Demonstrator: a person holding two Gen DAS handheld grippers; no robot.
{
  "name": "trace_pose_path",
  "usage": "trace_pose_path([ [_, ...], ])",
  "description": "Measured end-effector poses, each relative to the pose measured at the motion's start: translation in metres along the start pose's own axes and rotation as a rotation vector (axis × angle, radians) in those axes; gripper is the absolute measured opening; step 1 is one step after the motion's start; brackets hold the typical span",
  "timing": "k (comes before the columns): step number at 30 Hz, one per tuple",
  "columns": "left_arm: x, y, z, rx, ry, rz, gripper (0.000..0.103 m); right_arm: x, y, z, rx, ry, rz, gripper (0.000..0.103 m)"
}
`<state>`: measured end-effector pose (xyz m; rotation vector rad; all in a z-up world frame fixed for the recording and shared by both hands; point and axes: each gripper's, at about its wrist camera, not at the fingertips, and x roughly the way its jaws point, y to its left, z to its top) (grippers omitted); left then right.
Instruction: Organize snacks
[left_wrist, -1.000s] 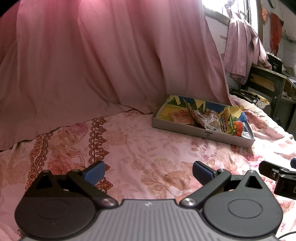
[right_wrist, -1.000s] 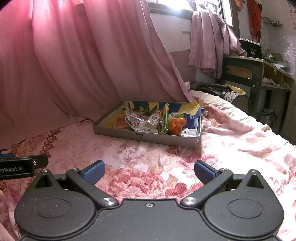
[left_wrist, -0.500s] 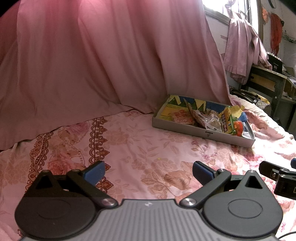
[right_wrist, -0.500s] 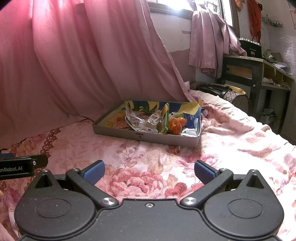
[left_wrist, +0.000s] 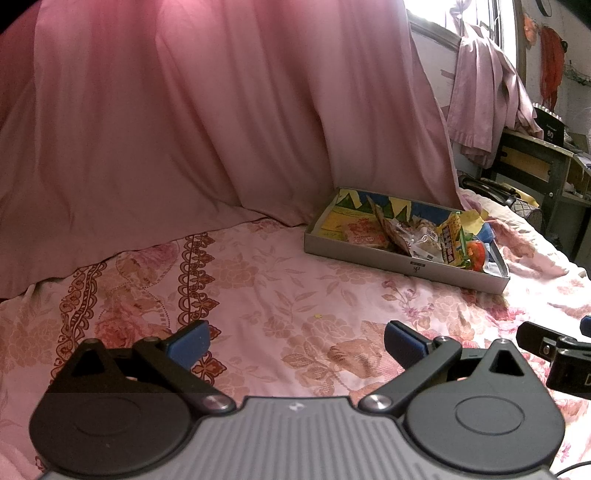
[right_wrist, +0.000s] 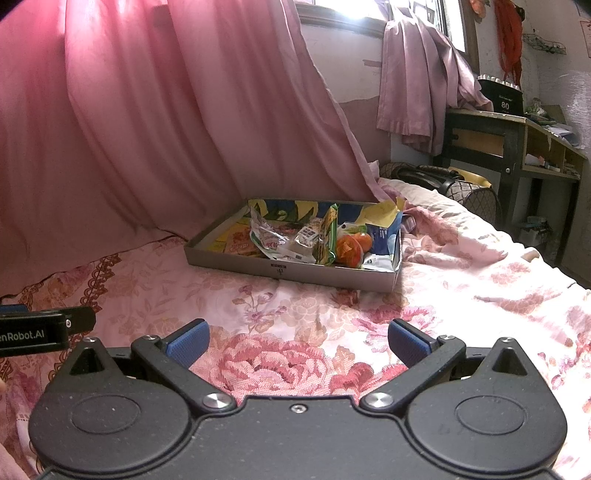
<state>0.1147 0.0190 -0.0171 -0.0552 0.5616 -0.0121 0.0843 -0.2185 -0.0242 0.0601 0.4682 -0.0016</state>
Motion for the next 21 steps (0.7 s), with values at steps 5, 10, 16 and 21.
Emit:
trace_pose_path([
  [5,-0.0002,-0.0009,0.0006,0.000,0.000,0.001,0.103,0.0002,-0.0002,-0.0017,0.000,0.001,0.000,0.102],
  [10,0.0007,0.0012,0.0002,-0.004,0.010,0.016,0.103,0.0003,-0.0001,-0.0015,-0.001,0.001,0.000,0.102],
  [16,0.0004,0.0014,-0.0006,0.003,0.025,0.026,0.103,0.0005,0.0004,-0.0009,-0.001,0.002,0.000,0.102],
  [21,-0.0024,-0.0017,0.0011,0.003,0.032,-0.008,0.103,0.0005,0.0005,-0.0004,-0.001,0.002,-0.001,0.102],
])
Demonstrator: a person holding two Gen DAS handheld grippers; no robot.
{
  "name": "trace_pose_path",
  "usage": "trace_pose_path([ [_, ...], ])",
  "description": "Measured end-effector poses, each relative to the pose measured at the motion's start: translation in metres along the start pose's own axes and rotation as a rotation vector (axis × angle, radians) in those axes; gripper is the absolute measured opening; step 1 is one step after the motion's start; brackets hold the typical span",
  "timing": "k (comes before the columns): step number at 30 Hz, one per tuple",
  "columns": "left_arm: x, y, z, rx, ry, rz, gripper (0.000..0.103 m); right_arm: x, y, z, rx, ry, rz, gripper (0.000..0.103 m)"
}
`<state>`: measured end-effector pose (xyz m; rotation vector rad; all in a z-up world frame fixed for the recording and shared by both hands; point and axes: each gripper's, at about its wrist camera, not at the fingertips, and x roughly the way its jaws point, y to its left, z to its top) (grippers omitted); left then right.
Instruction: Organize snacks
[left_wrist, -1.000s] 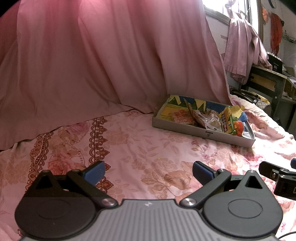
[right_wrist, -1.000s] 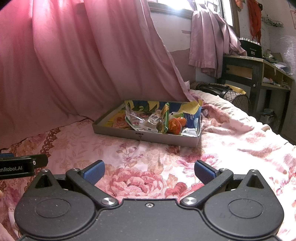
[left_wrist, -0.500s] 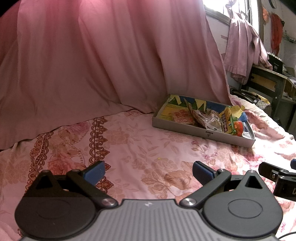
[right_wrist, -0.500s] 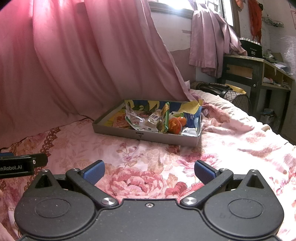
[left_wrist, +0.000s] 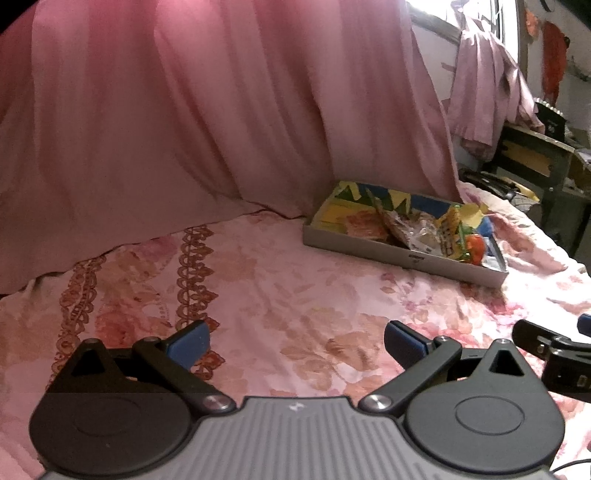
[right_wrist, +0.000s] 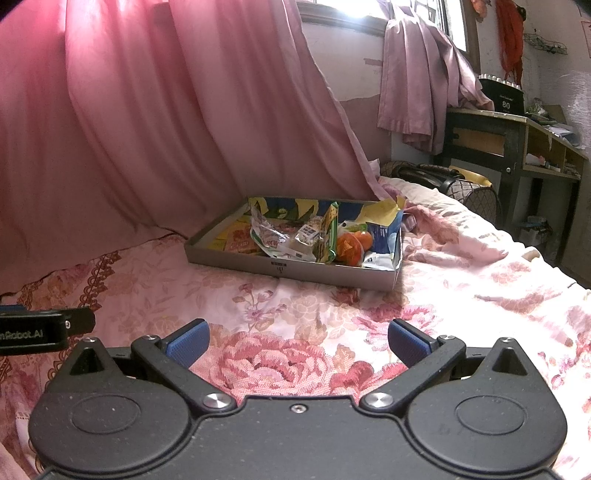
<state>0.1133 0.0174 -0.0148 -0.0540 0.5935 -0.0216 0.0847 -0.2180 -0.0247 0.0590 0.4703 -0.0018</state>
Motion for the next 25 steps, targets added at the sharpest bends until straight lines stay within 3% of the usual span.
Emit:
trace_pose_path([
  [25,0.0017,-0.0021,-0.0001,0.001,0.013,0.003,0.103,0.0008,0.0011,-0.0003,-0.001,0.004,-0.001,0.102],
])
